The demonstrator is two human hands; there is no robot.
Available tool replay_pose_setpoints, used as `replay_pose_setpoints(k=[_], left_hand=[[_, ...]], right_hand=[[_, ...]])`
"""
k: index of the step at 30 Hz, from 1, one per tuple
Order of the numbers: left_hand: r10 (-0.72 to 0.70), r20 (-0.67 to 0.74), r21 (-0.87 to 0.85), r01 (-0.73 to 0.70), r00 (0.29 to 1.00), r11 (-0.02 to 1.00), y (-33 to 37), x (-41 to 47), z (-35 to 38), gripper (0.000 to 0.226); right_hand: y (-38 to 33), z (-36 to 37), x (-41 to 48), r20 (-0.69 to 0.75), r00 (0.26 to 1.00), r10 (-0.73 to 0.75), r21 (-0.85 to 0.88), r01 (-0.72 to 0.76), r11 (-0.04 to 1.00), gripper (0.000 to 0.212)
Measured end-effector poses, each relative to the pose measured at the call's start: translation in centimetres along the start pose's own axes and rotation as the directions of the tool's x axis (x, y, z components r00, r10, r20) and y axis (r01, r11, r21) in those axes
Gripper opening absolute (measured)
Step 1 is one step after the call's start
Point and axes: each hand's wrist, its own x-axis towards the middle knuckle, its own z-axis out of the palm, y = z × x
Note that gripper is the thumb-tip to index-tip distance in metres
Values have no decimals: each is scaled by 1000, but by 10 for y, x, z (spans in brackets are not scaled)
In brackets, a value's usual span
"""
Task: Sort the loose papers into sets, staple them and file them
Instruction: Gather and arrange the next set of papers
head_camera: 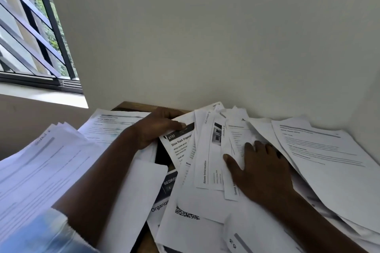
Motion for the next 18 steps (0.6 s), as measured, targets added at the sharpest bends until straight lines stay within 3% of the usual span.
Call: replay_pose_setpoints(k=[5, 11, 14, 18], left_hand=[[-43, 110, -149, 60, 993, 987, -3, -3, -7, 52], [15, -39, -115, -19, 999, 993, -2, -2, -5, 45], [55, -129, -35, -60, 990, 998, -1, 0, -5, 39], [59, -148, 60, -51, 987, 997, -3, 1, -1, 45]], right_hand=[[4, 8, 0, -60, 998, -37, 112, 44, 993, 69], [-2, 3, 3, -267, 918, -292, 259, 360, 896, 62], [-7, 1, -2, -209, 896, -392, 301, 441, 846, 63], [-6, 8, -3, -31, 895, -444, 326, 429, 842, 71]])
